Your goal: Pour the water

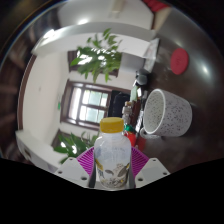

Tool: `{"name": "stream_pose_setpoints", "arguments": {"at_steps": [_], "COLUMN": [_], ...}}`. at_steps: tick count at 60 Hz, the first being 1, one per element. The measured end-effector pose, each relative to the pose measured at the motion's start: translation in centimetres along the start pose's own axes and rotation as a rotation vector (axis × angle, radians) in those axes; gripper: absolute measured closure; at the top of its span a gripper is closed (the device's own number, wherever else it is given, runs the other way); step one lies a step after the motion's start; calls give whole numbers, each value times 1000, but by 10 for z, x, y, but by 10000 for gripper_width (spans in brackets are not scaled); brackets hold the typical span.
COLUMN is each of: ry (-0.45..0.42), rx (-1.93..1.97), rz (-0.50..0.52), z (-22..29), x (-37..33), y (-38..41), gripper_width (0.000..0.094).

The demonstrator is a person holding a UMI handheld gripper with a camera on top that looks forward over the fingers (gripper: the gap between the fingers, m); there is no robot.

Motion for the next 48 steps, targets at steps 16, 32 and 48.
{"name": "stream_pose_setpoints", "arguments": {"at_steps": [16, 32, 48], "ry": [8, 19, -21], "rx": [531, 674, 38], "rz": [54, 43, 19], "z": [35, 40, 32], "x": [6, 2, 3], "y": [7, -2, 30], "gripper_width": [477, 477, 461]}}
Point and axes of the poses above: the point between the fingertips, and its own axes, seen from behind it with the camera up: y to the left, z up, x forward, the way the camera looks, the point moved 3 cm from there along -x, backward, against the way the camera looks, and after that the axes turned 14 degrees about -z, right-handed, at the moved point
